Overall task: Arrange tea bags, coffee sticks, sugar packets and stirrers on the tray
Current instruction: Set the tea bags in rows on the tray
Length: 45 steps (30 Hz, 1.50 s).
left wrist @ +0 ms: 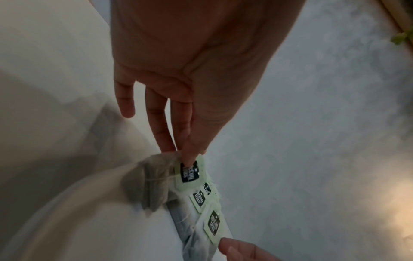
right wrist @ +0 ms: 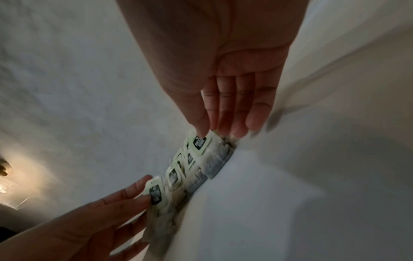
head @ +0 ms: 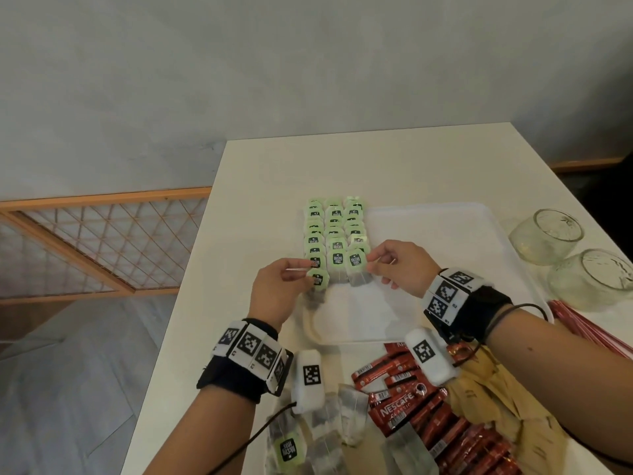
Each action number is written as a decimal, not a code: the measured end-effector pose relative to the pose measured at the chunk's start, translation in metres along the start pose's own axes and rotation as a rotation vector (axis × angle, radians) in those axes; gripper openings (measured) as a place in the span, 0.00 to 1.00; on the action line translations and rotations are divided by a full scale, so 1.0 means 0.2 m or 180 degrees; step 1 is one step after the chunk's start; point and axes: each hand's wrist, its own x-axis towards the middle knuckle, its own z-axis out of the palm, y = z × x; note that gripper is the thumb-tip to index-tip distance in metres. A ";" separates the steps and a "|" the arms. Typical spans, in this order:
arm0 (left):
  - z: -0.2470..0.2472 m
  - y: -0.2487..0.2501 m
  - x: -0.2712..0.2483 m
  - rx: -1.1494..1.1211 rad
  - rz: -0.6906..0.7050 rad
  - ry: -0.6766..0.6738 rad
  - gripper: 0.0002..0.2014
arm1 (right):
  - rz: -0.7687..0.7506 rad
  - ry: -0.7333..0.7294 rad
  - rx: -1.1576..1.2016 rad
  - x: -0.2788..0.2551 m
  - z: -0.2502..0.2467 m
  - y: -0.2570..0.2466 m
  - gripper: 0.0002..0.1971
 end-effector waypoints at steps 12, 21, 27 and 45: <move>0.00 0.01 0.08 0.0290 0.0228 0.0267 0.12 | -0.0302 0.0178 -0.0055 0.06 0.02 -0.03 0.12; -0.06 0.04 0.03 0.2150 0.0761 -0.0436 0.14 | -0.0392 0.0021 -0.0437 0.07 0.06 -0.06 0.13; -0.02 0.06 0.04 0.2860 0.0699 -0.0456 0.08 | -0.0179 0.0053 -0.0577 0.08 0.05 -0.05 0.10; -0.08 0.13 -0.26 0.2636 0.0780 -0.0943 0.16 | -0.0427 0.0031 -0.0082 -0.35 0.00 -0.13 0.07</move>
